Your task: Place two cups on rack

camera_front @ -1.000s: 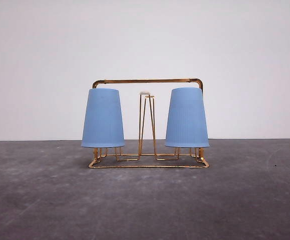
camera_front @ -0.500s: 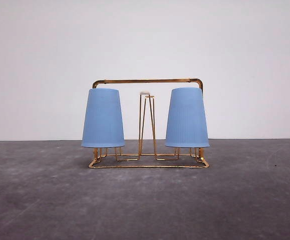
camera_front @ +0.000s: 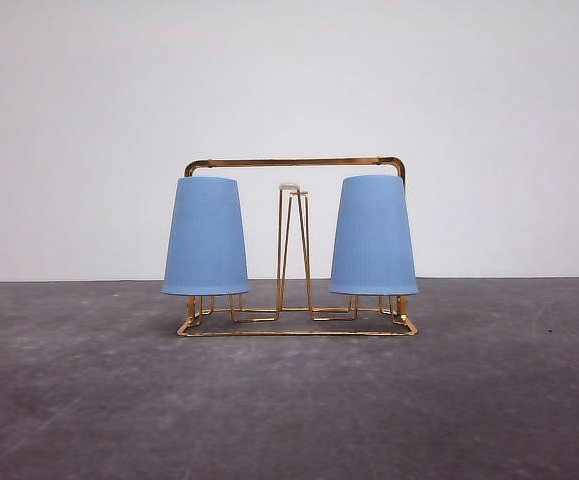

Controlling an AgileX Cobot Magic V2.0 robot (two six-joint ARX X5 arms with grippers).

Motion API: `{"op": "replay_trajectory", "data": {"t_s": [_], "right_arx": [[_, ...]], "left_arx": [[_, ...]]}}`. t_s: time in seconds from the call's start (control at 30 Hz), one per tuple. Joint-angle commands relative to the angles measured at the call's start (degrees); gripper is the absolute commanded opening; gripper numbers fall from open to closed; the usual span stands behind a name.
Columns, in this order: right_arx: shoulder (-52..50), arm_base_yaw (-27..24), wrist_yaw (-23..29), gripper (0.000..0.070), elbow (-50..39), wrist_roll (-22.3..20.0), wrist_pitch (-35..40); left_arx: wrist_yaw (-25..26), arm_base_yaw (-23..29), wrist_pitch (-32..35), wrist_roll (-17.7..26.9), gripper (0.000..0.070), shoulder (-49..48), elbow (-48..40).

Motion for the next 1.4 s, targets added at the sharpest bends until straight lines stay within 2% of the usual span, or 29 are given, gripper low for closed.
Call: {"op": "replay_trajectory", "data": {"t_s": [0.0, 1.37], "right_arx": [[0.02, 0.09, 0.04, 0.0025, -0.2, 0.13, 0.63], [0.02, 0.09, 0.04, 0.0025, -0.2, 0.13, 0.63]], "left_arx": [[-0.04, 0.04, 0.68, 0.39, 0.0, -0.13, -0.83], [-0.04, 0.04, 0.68, 0.39, 0.0, -0.13, -0.83]]}}
